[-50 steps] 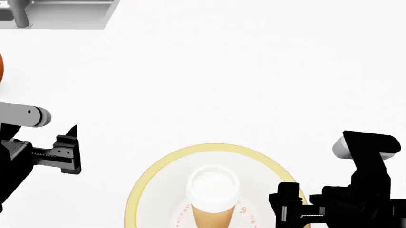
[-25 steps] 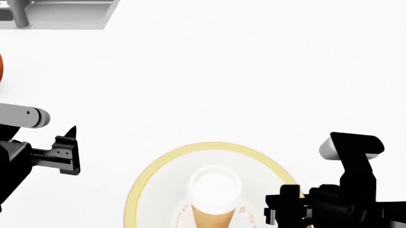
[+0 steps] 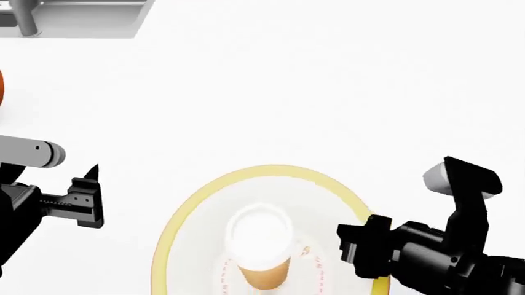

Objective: Place the cup inside the bowl on the dining table and move the bowl to any counter.

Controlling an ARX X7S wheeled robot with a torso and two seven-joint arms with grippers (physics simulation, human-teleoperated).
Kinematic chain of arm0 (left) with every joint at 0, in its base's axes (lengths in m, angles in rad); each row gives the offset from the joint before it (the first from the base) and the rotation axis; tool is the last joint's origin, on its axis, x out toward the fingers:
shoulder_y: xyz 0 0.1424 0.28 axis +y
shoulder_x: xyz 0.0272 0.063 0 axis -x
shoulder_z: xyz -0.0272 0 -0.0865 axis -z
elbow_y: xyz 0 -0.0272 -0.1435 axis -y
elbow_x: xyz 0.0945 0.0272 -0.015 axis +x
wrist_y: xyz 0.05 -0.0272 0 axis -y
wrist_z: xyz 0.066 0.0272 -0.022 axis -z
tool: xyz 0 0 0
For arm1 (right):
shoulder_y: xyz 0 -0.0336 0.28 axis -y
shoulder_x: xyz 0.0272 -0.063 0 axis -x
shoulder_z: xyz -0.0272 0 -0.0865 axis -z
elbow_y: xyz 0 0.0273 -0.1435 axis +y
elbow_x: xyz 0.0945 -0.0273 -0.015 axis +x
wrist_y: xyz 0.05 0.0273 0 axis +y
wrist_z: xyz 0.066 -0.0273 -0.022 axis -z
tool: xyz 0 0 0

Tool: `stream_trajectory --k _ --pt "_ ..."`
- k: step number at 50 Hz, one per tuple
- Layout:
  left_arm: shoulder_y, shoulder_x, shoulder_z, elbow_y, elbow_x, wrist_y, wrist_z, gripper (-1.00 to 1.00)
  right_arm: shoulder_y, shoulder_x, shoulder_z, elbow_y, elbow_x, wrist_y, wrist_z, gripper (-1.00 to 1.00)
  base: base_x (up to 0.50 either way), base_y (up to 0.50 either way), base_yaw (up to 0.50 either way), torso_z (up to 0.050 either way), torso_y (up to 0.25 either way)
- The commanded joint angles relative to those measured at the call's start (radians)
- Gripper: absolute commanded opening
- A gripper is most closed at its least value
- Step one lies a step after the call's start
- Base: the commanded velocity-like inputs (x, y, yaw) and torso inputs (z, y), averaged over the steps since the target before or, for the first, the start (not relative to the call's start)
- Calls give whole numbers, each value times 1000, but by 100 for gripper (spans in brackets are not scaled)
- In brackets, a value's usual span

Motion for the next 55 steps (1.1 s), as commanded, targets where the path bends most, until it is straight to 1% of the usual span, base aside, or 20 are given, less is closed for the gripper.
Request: stream_trajectory --k 1,16,18,30,43,52,55 --pt "-1 -2 1 -4 0 4 -1 100 5 -13 73 6 4 -58 32 -100 0 0 0 0 0" --pt "5 -2 0 -8 -2 12 -2 100 14 -20 118 -14 41 -88 47 -100 0 0 0 0 0" --pt "3 1 3 -14 0 16 -1 100 5 -31 152 -8 71 -110 50 -100 0 0 0 0 0" --pt "11 -5 -1 -12 -4 19 0 100 -2 -32 152 -10 95 -98 33 -100 -6 0 0 0 0" --pt "11 -7 -2 -6 -9 16 -3 100 1 -28 163 -7 111 -100 67 -100 -444 -55 0 0 0" --pt "10 4 8 -18 -3 23 -9 100 -9 -33 179 1 100 -134 79 -100 -390 -443 0 0 0" --pt "15 -6 2 -12 -8 22 -4 100 -16 -31 182 0 100 -139 78 -100 -281 -500 0 0 0"
